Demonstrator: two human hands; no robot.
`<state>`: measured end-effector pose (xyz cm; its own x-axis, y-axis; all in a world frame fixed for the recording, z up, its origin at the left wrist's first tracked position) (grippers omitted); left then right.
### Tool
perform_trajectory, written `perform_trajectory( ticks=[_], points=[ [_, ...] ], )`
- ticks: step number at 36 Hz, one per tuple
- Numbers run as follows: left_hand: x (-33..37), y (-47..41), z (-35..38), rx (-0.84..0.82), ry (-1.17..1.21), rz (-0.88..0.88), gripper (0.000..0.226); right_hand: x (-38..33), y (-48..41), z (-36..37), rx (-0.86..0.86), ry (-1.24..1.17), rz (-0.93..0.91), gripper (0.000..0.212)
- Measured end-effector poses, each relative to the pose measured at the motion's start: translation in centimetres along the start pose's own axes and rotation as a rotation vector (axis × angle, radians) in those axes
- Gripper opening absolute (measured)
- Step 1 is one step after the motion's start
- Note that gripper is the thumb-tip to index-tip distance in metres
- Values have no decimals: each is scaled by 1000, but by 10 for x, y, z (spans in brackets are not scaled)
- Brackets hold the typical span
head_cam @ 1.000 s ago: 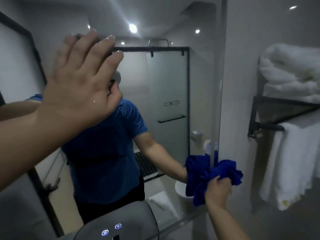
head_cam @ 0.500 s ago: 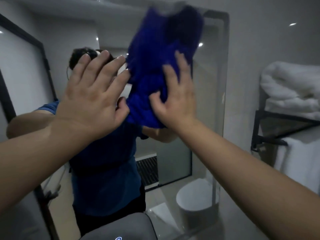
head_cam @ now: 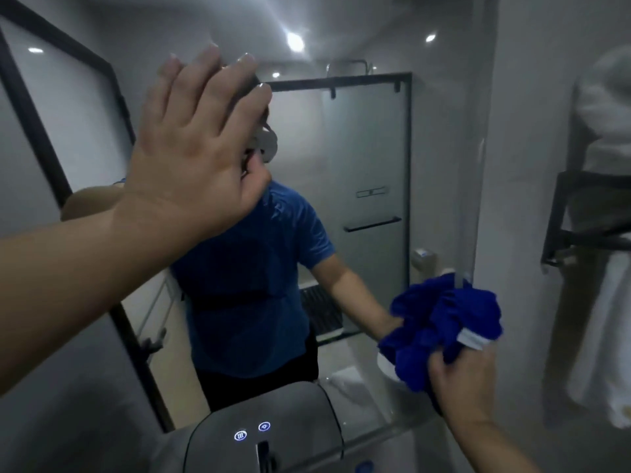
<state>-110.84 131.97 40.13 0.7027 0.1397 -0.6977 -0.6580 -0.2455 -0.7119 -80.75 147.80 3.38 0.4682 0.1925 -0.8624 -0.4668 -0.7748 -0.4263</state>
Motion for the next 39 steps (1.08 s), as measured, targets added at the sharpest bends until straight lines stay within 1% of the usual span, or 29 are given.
perform_trajectory(
  ticks=[1,2,3,5,7,9,10,12,14,16,17,20,21,24,26,27,30,32,35,37,39],
  points=[
    [0,0,0,5,-3,2,64,-6,-8,-5,37,-47,63,31],
    [0,0,0,10,-4,0,64,-18,-16,-10,87,-103,98,24],
    [0,0,0,11,-5,-2,64,-36,-26,-17,133,-166,105,25],
    [0,0,-1,11,-5,-7,64,-86,-46,-31,197,-307,55,39],
    [-1,1,-1,16,-6,-6,64,-142,-62,-42,251,-359,-47,52],
    [-1,1,-1,16,1,0,64,-195,-69,-44,250,-327,-123,69],
    [-1,1,-1,17,5,0,64,-218,-67,-41,237,-303,-169,73],
    [0,1,-1,24,9,-1,63,-254,-50,-34,224,-259,-322,70],
    [-1,2,0,22,15,-3,63,-269,-20,-20,180,-231,-526,67],
    [-2,2,0,26,18,-3,63,-257,12,2,77,-185,-684,69],
    [-2,2,-1,31,13,-5,63,-243,26,14,13,-162,-730,68],
    [-1,1,-1,26,6,-8,62,-182,71,45,-155,-127,-790,48],
    [0,0,-1,20,5,-8,63,-160,87,54,-208,-95,-805,48],
    [0,0,-2,20,6,-7,62,-96,126,69,-359,-6,-844,60],
    [1,-1,-3,17,14,-4,62,-65,134,63,-378,1,-859,64],
    [1,0,-3,15,19,-4,62,-53,132,56,-370,8,-861,61],
    [1,0,-3,7,26,-4,63,-31,113,38,-351,88,-873,43],
    [1,-1,-3,3,26,-4,64,-24,90,28,-321,158,-842,35],
    [2,-2,-5,25,30,-7,63,-29,43,5,-218,182,-699,42],
    [3,-3,-6,47,34,-12,62,-39,6,-13,-154,114,-540,46],
    [3,-4,-7,70,43,-17,62,-56,-32,-32,-127,-61,-325,59]
  ],
)
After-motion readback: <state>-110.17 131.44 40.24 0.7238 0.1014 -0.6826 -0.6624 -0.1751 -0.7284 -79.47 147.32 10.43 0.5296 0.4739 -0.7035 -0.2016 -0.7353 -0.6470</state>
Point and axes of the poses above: each hand's wrist, its own y-axis away from the middle knuckle, its own z-axis out of the palm, x = y × z, the point moved 9 cm from there along -y, towards the middle knuckle, and after that the axes turned 12 degrees about z, right-handed, at the moved point
